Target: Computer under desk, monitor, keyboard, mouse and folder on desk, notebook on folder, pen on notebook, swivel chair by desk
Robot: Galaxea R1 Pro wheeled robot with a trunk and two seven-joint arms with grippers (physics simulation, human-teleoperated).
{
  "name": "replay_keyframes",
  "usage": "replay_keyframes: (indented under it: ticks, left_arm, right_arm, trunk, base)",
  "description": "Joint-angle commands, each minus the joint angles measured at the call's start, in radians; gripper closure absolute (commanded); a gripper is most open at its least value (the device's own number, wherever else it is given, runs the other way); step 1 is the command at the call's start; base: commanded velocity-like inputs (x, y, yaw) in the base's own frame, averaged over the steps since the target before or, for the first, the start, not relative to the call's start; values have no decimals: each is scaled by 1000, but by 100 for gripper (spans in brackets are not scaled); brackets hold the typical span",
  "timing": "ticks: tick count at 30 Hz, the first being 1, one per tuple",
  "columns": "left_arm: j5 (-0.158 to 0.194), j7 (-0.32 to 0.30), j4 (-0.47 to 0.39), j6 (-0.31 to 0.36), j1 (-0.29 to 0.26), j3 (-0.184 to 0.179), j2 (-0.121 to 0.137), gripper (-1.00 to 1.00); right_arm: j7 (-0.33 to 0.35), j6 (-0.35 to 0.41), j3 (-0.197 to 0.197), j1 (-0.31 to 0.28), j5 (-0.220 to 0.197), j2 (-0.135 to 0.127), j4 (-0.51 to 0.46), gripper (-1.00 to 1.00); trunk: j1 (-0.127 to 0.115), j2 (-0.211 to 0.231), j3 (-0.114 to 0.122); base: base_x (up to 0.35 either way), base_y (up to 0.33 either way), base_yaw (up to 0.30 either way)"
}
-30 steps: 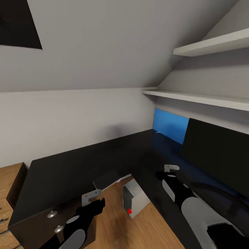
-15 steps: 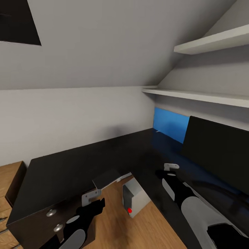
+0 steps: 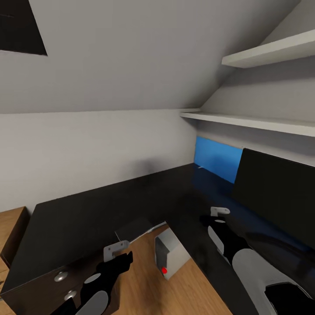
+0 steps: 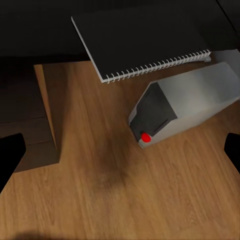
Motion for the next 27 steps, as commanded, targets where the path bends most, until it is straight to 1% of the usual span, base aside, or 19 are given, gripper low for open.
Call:
replay_keyframes:
  ticks: [1,8,15,26,27]
  left_arm:
    - [2,6,-2,6,-1,-2,0,-100]
    - [1,9,-2,6,-1,0,0,-100]
    - [1,10,-2,6,-1,0,0,-100]
    - [1,10,-3,5,-1,-2,0,-100]
    - [1,10,-3,5,-1,-2,0,-100]
  right_arm:
    - [-7,4,8,-1,-13,-2,-2,100]
    - [-8,4,8,-1,-15,-9,0,100]
    - [-7,4,7,-1,-19,-23,0,100]
    - [-5,4,7,-1,-21,-26,-1,100]
    - [-5,4,7,-1,-21,-26,-1,100]
  trunk:
    - [0,-1,-1]
    - [27,-50,-23]
    - [54,-99,-45]
    - [96,-176,-80]
    - [96,-176,-80]
  base:
    - [11,0,0]
    - [3,0,0]
    - [0,0,0]
    - [0,0,0]
    - [0,0,0]
